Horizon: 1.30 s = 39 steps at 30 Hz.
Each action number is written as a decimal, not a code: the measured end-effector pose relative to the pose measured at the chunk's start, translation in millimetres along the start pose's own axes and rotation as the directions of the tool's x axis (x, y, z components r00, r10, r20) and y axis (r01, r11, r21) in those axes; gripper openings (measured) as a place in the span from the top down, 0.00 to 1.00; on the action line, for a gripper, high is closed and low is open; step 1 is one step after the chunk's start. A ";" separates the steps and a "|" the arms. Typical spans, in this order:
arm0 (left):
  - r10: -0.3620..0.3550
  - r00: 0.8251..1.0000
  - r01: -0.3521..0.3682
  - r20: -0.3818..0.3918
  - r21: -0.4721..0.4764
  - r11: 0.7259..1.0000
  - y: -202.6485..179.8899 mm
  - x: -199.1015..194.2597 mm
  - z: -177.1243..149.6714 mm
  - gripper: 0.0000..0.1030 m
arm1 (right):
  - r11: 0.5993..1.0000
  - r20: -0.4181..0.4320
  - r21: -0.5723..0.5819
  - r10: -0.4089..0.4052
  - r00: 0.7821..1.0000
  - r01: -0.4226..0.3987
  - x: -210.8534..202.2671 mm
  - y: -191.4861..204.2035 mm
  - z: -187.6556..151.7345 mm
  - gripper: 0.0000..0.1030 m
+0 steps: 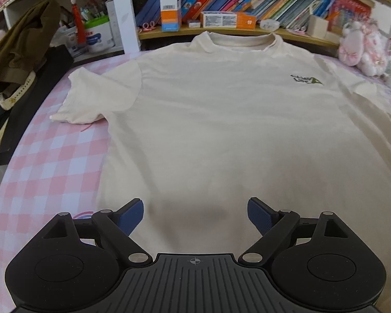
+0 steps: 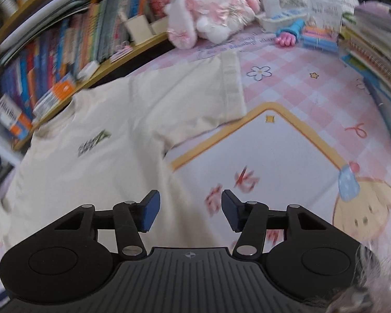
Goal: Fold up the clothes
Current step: 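Grasp the sleeve with the right gripper and fold it onto the shirt body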
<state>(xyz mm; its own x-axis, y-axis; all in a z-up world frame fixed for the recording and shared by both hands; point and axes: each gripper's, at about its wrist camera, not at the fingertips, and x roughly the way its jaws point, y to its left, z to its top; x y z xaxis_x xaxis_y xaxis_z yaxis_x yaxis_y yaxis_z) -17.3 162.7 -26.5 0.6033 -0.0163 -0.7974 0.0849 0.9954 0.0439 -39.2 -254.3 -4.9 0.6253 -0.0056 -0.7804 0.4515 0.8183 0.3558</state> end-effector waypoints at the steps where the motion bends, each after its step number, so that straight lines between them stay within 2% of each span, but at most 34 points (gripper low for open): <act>1: 0.015 1.000 -0.015 -0.005 -0.008 1.000 -5.4 0.9 0.4 0.13 | 1.000 -0.006 0.017 0.006 1.000 -0.006 5.5 -7.5 8.5 0.53; 6: 0.059 0.998 -0.059 -0.021 -0.024 0.998 -33.8 1.4 -1.1 0.13 | 0.998 -0.018 0.065 0.019 1.000 -0.018 35.3 -43.9 48.6 0.61; 12: 0.107 0.992 -0.110 -0.068 -0.040 0.993 -56.1 4.1 -1.5 0.13 | 0.983 -0.025 0.157 0.097 0.995 -0.092 66.7 -73.5 78.9 0.67; 16: 0.140 0.986 -0.144 -0.086 -0.045 0.989 -65.1 4.1 -0.7 0.13 | 0.970 -0.005 0.195 0.146 0.989 -0.143 76.4 -84.7 91.6 0.69; 21: 0.169 0.980 -0.174 -0.107 -0.044 0.984 -72.5 4.9 -0.5 0.13 | 0.970 0.003 0.177 0.171 0.985 -0.169 89.3 -85.2 107.1 0.70; 24: 0.180 0.977 -0.185 -0.111 -0.043 0.982 -74.9 4.6 0.2 0.13 | 0.979 0.015 0.136 0.152 0.988 -0.153 96.6 -80.9 115.7 0.72; 27: 0.182 0.977 -0.188 -0.111 -0.047 0.981 -75.6 5.5 1.2 0.13 | 0.992 0.034 0.046 0.114 0.993 -0.115 103.7 -70.5 122.8 0.73; 33: 0.169 0.980 -0.175 -0.105 -0.054 0.983 -73.6 8.6 3.6 0.13 | 0.989 0.058 -0.149 0.003 0.998 0.006 112.7 -45.5 122.2 0.83; 35: 0.159 0.982 -0.165 -0.102 -0.052 0.985 -71.5 9.3 3.7 0.13 | 0.985 0.053 -0.169 -0.024 0.998 0.032 114.6 -41.9 122.2 0.91; 38: 0.148 0.984 -0.153 -0.100 -0.053 0.987 -67.1 9.2 2.7 0.13 | 0.994 0.027 -0.107 -0.017 0.999 0.020 115.1 -43.3 131.4 0.92; 39: 0.146 0.984 -0.152 -0.099 -0.055 0.987 -65.1 9.0 2.0 0.13 | 0.994 0.042 -0.108 -0.016 0.999 0.020 112.2 -39.0 134.8 0.92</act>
<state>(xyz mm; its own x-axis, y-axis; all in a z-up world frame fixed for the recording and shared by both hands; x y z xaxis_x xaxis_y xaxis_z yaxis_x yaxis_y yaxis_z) -15.8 97.5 -35.3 0.5279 0.1386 -0.8379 -0.0512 0.9900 0.1315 99.1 -364.3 -37.0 0.6440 -0.0425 -0.7638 0.3923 0.8755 0.2821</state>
